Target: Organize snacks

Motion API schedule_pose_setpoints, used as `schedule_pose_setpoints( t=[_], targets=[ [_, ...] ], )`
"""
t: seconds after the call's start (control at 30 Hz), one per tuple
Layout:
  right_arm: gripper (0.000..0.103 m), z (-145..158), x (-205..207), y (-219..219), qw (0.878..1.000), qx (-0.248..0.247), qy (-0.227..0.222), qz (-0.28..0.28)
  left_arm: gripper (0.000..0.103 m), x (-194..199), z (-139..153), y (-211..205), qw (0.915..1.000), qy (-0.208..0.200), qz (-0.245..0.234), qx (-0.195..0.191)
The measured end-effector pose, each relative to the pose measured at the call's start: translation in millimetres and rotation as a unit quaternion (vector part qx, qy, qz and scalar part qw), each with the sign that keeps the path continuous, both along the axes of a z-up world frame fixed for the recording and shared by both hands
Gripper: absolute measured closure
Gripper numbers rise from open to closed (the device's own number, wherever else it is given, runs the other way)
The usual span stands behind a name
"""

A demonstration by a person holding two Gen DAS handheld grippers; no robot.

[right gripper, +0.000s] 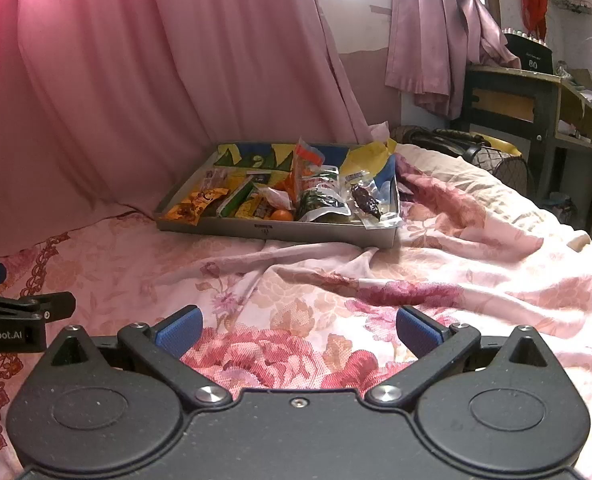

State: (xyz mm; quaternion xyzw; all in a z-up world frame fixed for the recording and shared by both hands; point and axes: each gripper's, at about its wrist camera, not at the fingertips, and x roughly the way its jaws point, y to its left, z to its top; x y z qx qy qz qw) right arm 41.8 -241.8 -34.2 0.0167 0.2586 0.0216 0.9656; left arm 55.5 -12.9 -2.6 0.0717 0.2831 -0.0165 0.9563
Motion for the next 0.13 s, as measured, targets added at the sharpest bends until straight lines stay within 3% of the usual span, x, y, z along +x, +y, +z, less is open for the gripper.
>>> schedule_pose_setpoints(
  t=[0.13],
  targets=[
    [0.001,-3.2,-0.4,0.3,1.000,0.001,0.003,0.000,0.000,0.3,-0.1,-0.7,1.0000,0.002,-0.002,0.000]
  ],
)
